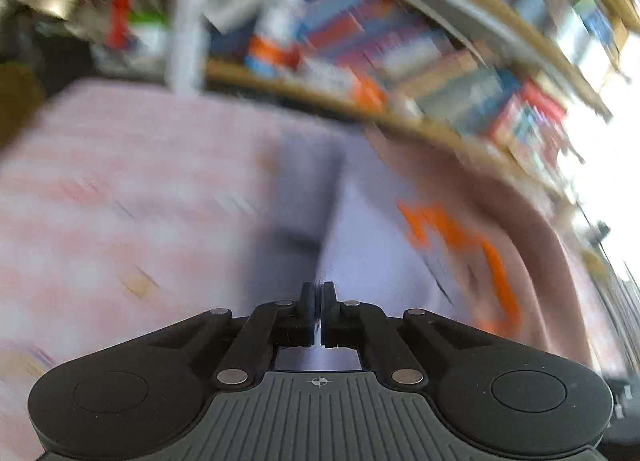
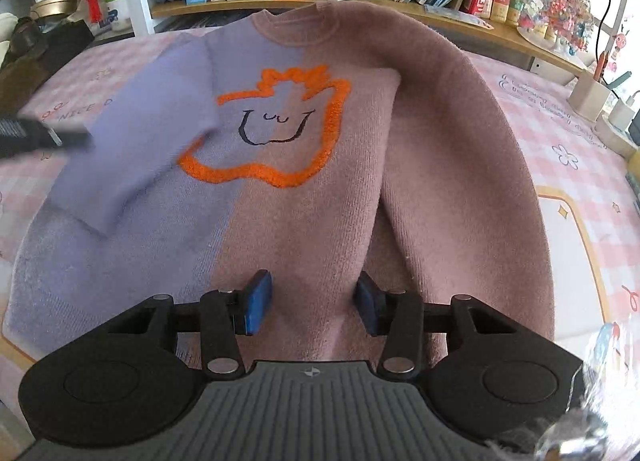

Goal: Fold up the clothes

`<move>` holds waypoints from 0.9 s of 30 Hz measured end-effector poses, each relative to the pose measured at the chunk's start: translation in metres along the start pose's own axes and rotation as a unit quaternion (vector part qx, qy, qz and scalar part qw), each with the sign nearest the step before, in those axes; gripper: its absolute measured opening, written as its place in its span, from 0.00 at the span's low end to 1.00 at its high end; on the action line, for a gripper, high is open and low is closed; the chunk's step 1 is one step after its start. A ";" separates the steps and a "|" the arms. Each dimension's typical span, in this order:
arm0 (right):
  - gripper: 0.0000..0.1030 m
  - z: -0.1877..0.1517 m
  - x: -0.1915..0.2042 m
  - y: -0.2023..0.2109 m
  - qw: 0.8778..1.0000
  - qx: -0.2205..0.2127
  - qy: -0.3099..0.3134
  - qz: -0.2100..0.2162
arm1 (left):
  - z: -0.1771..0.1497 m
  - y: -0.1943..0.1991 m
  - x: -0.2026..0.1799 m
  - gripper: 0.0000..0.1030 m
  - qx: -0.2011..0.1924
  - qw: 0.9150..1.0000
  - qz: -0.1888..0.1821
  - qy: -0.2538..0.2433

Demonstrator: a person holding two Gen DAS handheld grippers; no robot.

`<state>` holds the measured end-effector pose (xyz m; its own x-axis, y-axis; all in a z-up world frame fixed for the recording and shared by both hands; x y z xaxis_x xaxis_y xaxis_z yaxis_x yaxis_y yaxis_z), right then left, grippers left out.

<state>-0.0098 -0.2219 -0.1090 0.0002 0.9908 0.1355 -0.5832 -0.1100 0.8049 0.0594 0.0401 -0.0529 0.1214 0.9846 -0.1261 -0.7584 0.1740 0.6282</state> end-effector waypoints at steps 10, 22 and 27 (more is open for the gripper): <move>0.44 0.002 0.002 -0.001 1.000 0.005 -0.010 -0.004 | 0.075 0.000 0.143 0.01 -0.019 0.976 0.208 -0.061; 0.44 0.011 -0.004 0.001 1.000 0.007 -0.026 0.008 | 0.080 -0.019 0.187 0.12 0.042 0.942 0.310 -0.120; 0.45 0.040 -0.035 0.022 0.998 -0.041 -0.038 -0.004 | 0.066 -0.005 0.130 0.27 0.006 0.952 0.261 -0.159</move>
<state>0.0096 -0.2618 -0.0727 0.0651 0.9823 0.1757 -0.6481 -0.0922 0.7560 0.1211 0.1688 -0.0213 -0.0813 0.8925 0.4437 -0.7610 -0.3431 0.5507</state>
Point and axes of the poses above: each gripper's, at about its wrist camera, not at the fingertips, and y roughly against the way its jaws point, x to its left, z to its top, the point moved 7 cm from there along -y, roughly the way its jaws point, and after that the axes turned 13 degrees about -y, right-handed, at the moved point
